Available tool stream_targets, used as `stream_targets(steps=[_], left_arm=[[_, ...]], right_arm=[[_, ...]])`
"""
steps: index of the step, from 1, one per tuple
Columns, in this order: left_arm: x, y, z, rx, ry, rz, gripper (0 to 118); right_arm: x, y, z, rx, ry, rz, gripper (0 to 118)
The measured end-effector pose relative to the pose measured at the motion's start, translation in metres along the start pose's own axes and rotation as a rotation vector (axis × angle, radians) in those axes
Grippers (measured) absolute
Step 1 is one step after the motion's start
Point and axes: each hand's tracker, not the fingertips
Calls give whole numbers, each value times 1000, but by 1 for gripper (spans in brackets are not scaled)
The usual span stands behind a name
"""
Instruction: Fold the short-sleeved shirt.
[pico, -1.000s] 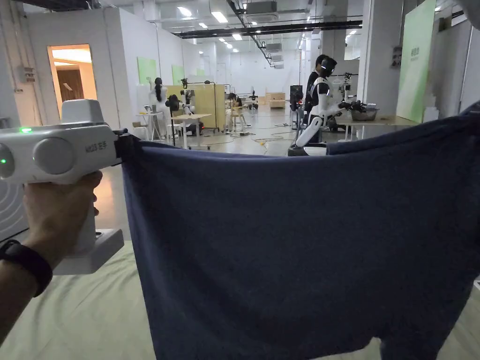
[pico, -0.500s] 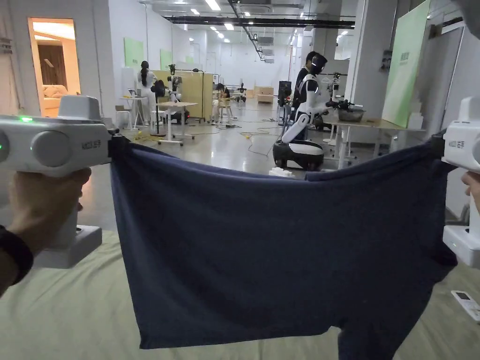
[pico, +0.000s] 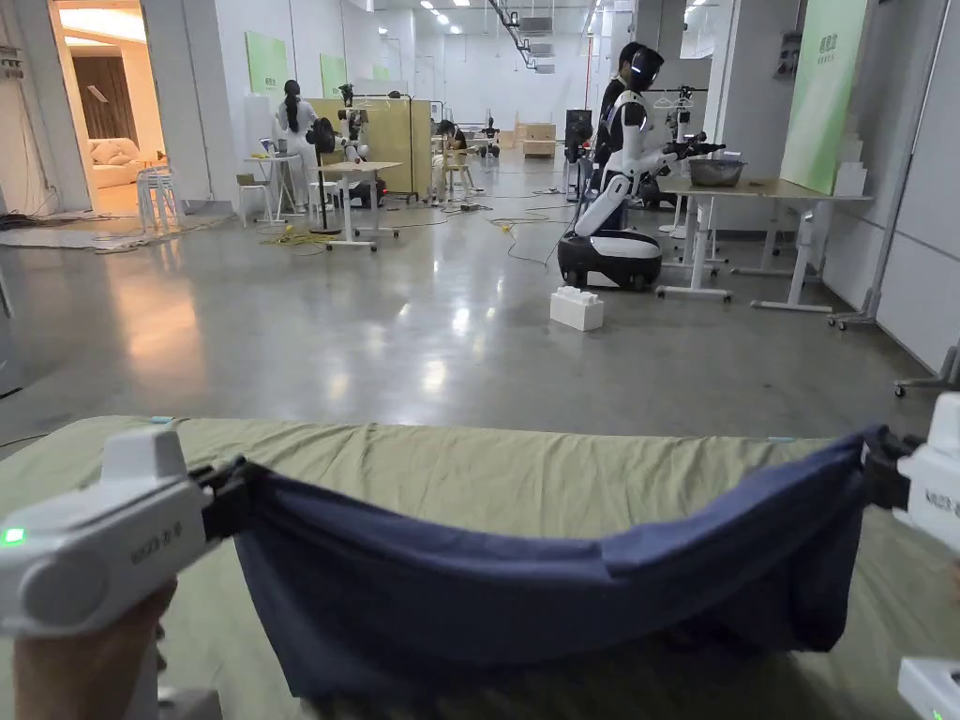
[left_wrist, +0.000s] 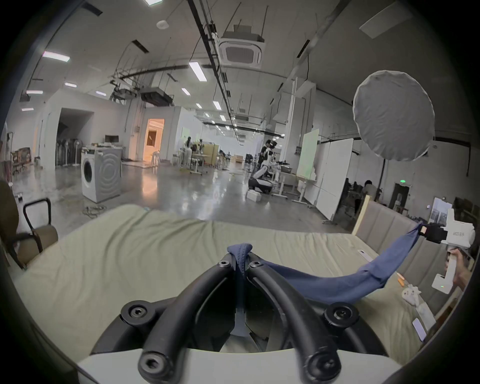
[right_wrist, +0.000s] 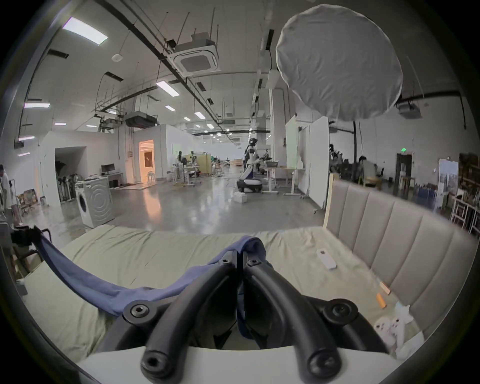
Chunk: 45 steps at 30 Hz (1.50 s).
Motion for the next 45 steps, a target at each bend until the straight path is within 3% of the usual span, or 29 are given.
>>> stream_targets(steps=[2, 3, 4, 6, 8, 11, 15, 18, 28, 30, 31, 32, 33, 34, 35, 36, 37, 40, 43, 45], left_arm=[[-4, -28, 19, -38, -50, 50, 6], [-6, -41, 32, -28, -44, 59, 6], [-13, -59, 47, -33, -63, 73, 6], [-20, -85, 67, -65, -58, 44, 6], [-29, -114, 94, -150, -109, 24, 6], [-41, -154, 133, -196, -159, 104, 6], [-45, -191, 175, -238, -128, 114, 6], [-46, -209, 196, -294, -110, 134, 6], [-51, -258, 176, -566, -88, 55, 7], [-57, -253, 169, -550, -58, 119, 24], [-60, -252, 167, -583, -47, 145, 41], [-62, -251, 165, -594, -17, 151, 68], [-63, -253, 167, -601, -5, 153, 79], [-63, -251, 169, -590, -8, 143, 81], [-64, -246, 174, -565, 7, 137, 81], [-65, -239, 178, -537, 20, 136, 81], [-64, -234, 184, -514, 33, 140, 81], [-55, -204, 208, -397, 82, 112, 82], [-29, -169, 236, -227, 89, 45, 82], [-9, -150, 253, -128, 72, -13, 82]], right_arm=[[5, -31, 27, 59, 45, -6, 3], [9, -52, 39, -54, 43, -41, 3], [9, -62, 52, -1, 34, 3, 3], [17, -95, 86, -48, 48, -44, 3], [23, -124, 111, -90, 16, -84, 3], [33, -171, 149, -224, -23, -151, 3], [36, -217, 198, -327, -65, -148, 3], [41, -239, 215, -400, -99, -203, 0], [48, -280, 210, -501, -107, -228, 0], [49, -281, 207, -518, -108, -223, 1], [58, -291, 205, -543, -116, -235, 1], [62, -294, 203, -565, -111, -248, 1], [65, -297, 201, -575, -104, -258, 6], [67, -298, 200, -597, -109, -256, 23], [70, -299, 202, -584, -114, -254, 60], [70, -302, 206, -574, -124, -250, 80], [73, -301, 208, -569, -140, -246, 86], [71, -286, 227, -470, -192, -251, 84], [63, -262, 244, -353, -164, -283, 84], [46, -242, 256, -257, -138, -264, 85]])
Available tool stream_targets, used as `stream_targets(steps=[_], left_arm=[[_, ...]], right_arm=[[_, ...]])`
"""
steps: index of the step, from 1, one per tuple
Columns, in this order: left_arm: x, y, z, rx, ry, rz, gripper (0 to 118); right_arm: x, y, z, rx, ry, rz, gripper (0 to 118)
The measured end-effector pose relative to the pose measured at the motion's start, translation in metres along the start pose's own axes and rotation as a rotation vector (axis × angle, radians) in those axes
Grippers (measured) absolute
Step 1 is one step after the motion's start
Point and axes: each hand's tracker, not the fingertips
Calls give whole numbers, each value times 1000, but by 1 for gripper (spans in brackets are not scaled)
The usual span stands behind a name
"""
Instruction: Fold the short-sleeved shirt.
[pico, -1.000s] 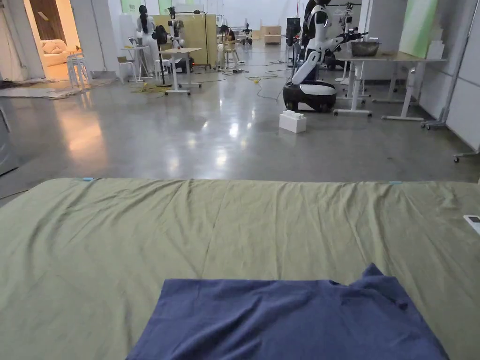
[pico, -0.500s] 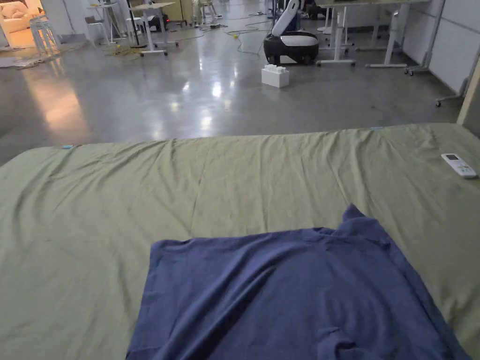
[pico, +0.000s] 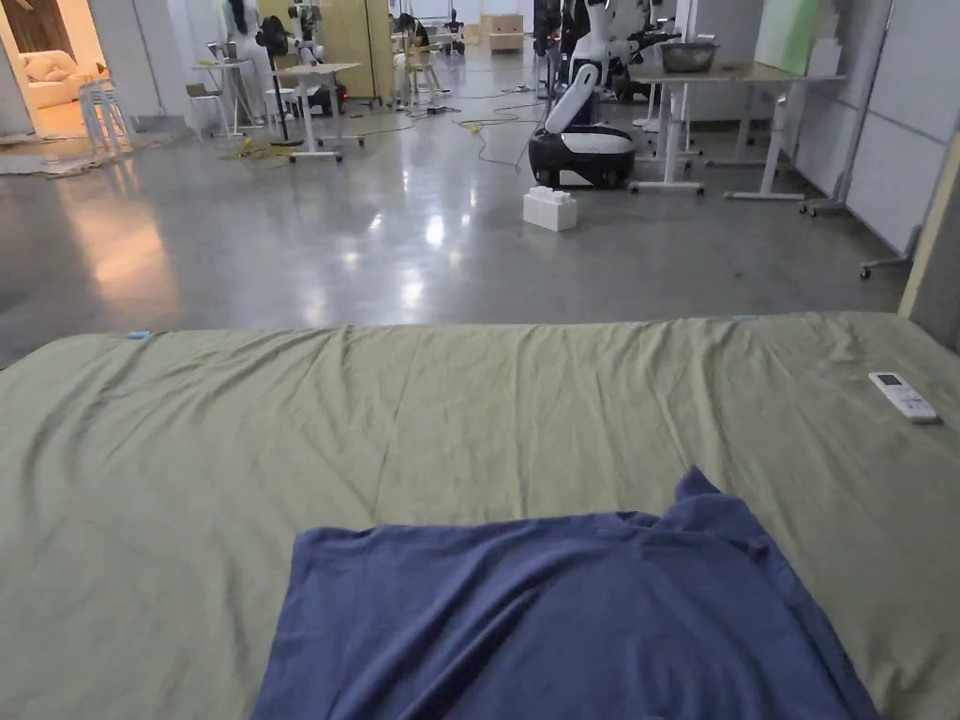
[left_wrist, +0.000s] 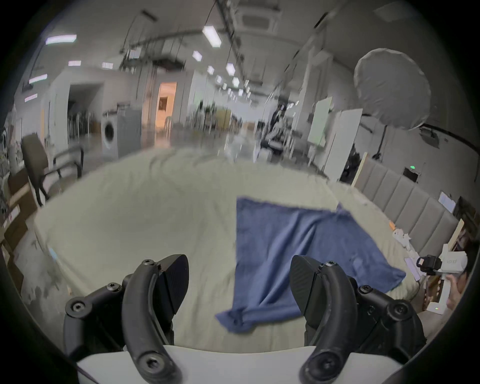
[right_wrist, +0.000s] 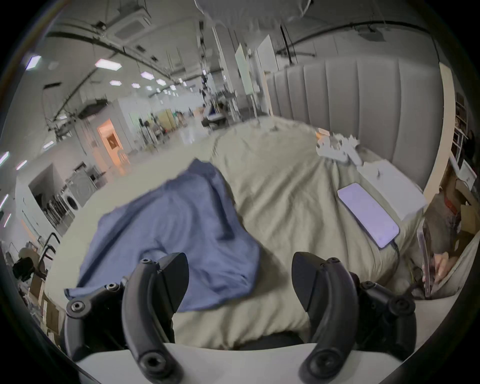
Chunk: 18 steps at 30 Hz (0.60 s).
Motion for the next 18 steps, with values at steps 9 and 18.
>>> stream_targets(steps=[9, 18], left_arm=[[55, 31, 35, 280, -8, -163, 81], [68, 39, 41, 290, -36, -104, 6]], right_arm=[[-92, 36, 52, 309, 117, 215, 84], [-127, 40, 59, 329, 213, 303, 6]])
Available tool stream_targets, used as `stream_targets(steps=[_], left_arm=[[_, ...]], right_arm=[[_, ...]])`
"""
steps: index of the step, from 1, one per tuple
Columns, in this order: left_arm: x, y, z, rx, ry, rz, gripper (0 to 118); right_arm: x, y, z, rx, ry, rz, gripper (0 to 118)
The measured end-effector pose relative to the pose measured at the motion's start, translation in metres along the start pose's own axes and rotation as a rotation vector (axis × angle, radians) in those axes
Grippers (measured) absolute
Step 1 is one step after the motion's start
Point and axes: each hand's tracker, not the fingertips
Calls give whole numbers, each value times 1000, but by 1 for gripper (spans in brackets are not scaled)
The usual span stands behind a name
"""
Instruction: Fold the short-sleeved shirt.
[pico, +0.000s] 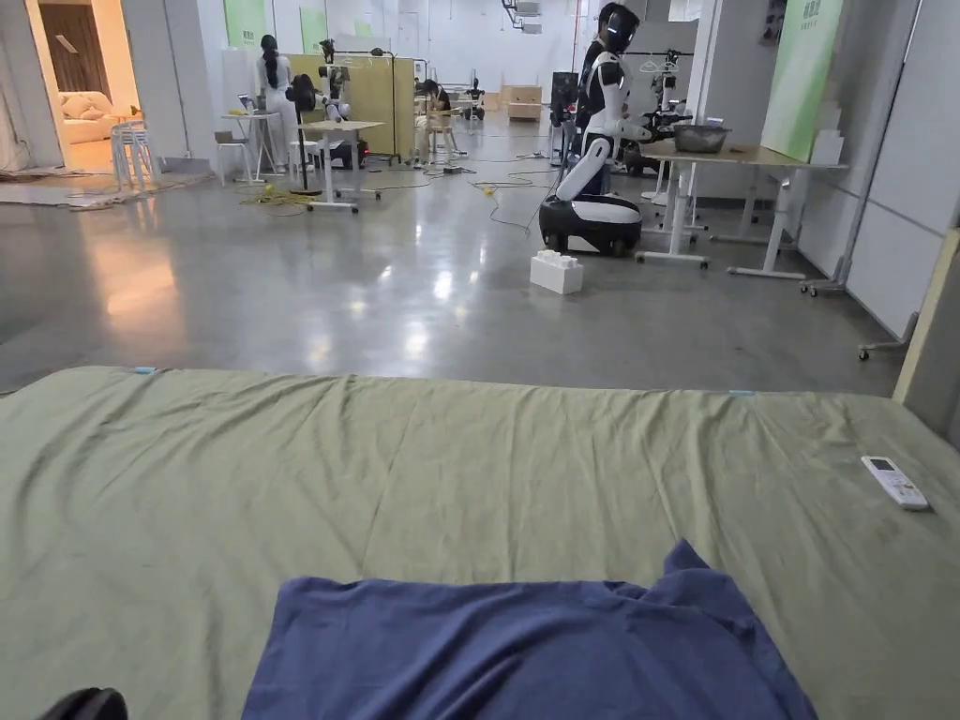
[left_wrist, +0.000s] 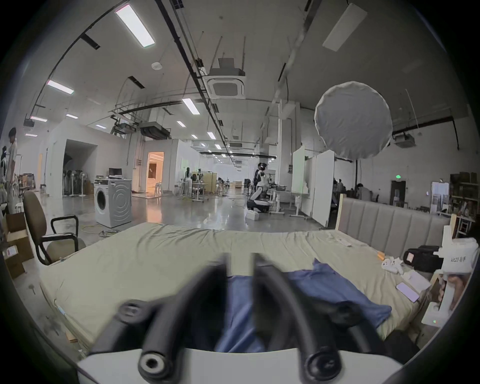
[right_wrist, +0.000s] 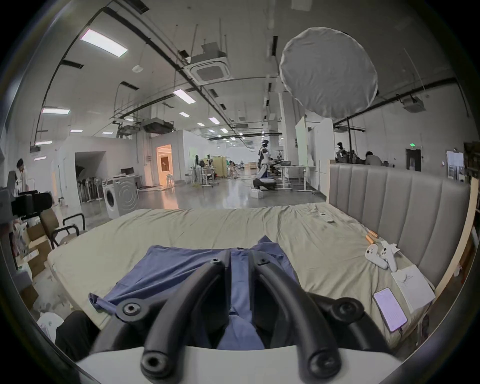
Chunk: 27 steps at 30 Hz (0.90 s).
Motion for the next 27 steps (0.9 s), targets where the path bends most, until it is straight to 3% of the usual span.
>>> stream_targets(steps=[3, 10, 17, 27], left_arm=[[3, -2, -1, -51, -54, -30, 2], [22, 4, 7, -70, -53, -67, 0], [23, 11, 6, -98, -59, -31, 0], [8, -13, 1, -176, -23, 23, 0]], right_arm=[[0, -3, 1, 5, 3, 3, 0], [2, 2, 1, -14, 6, -24, 0], [10, 6, 6, 36, 16, -83, 0], [10, -4, 0, -34, 1, -111, 0]])
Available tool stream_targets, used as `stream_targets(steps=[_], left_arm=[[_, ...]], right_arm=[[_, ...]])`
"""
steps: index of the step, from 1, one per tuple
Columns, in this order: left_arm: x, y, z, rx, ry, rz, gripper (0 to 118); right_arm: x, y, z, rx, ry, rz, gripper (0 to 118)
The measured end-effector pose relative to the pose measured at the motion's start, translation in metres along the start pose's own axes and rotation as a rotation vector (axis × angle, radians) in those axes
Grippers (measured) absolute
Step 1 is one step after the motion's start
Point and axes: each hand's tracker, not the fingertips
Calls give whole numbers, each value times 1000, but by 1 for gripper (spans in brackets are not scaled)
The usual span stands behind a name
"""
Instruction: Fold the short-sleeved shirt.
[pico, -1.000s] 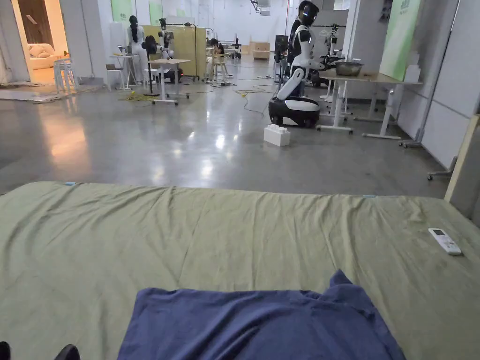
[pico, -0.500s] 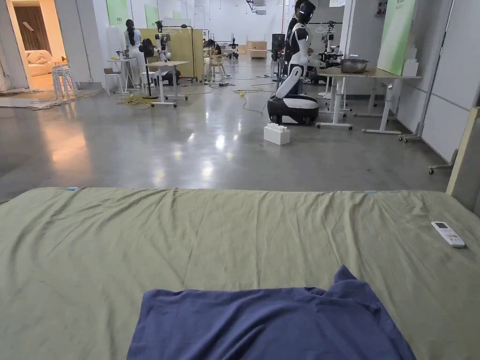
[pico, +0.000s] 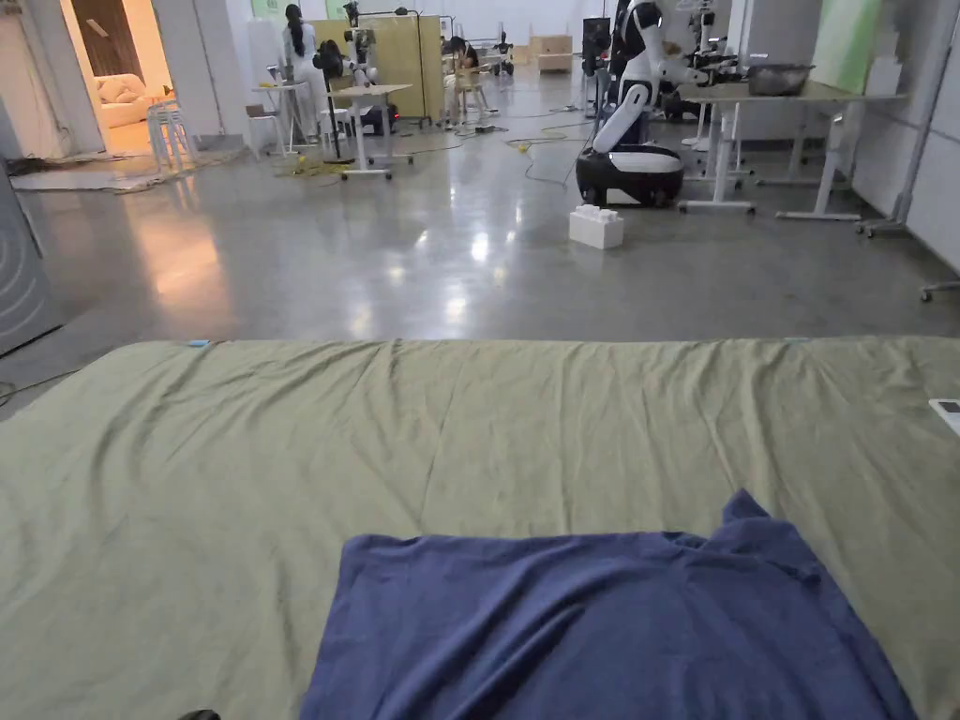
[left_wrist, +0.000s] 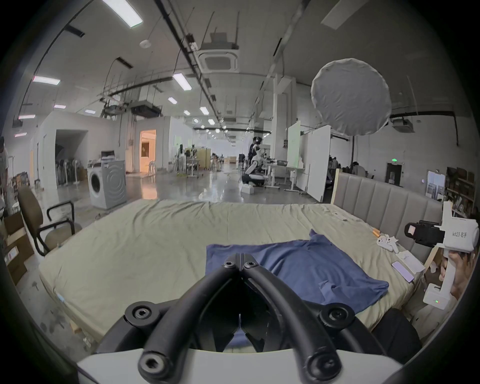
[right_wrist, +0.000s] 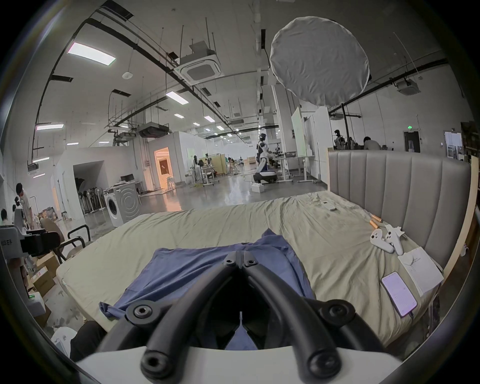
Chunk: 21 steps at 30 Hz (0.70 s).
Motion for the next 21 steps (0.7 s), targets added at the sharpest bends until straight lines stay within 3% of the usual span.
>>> stream_targets(steps=[6, 8, 12, 17, 21], left_arm=[[-33, -29, -15, -166, 37, 66, 4], [-50, -45, -28, -236, 40, 97, 18], [-73, -78, -63, -451, 75, 144, 70], [-83, -110, -110, -600, 63, 176, 70], [-78, -125, -143, -720, 56, 85, 70]], right_arm=[[8, -17, -2, -54, -1, -38, 0], [9, -23, -2, -67, -3, -48, 0], [14, -32, -5, -110, -11, -52, 0], [18, -36, -5, -140, -17, -65, 0], [22, -38, -4, -158, -30, -62, 0]])
